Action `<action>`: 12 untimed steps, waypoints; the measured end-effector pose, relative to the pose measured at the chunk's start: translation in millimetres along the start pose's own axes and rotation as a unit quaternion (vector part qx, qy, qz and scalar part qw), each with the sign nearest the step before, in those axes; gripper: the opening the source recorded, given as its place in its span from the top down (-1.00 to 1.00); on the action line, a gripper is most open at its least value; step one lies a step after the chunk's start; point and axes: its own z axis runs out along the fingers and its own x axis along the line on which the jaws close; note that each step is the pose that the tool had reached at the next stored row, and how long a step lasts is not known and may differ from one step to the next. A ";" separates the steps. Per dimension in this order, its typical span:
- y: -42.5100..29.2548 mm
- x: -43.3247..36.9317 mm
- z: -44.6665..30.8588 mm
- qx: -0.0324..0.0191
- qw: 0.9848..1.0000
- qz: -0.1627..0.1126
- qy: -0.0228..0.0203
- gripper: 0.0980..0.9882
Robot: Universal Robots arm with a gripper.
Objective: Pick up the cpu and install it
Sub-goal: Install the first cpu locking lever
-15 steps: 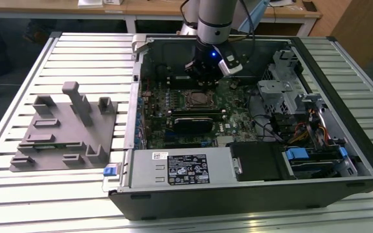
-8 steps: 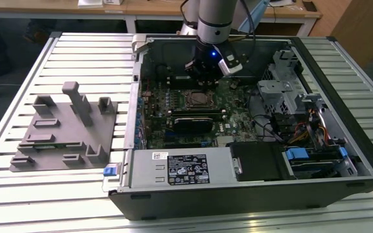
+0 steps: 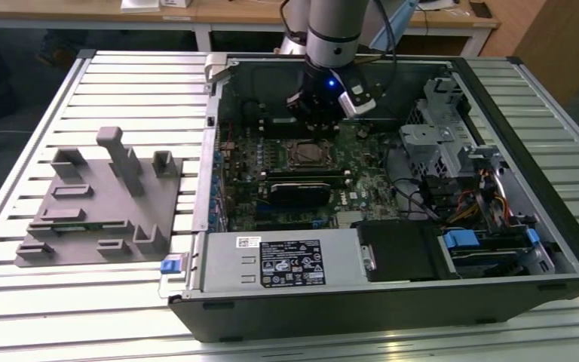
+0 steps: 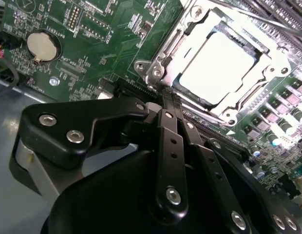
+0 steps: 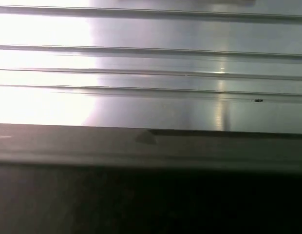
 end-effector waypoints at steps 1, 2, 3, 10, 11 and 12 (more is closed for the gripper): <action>0.0 0.1 -2.3 0.000 1.000 0.000 0.000 0.98; 0.1 0.0 -4.2 0.000 1.000 0.000 0.000 0.98; 0.2 0.0 -6.5 0.000 1.000 0.000 0.000 0.98; -1.7 0.0 -10.8 0.000 1.000 0.000 0.001 0.98; -2.1 0.0 -10.8 0.000 1.000 0.000 0.001 0.98; -2.4 0.0 -10.8 0.000 1.000 0.000 0.001 0.98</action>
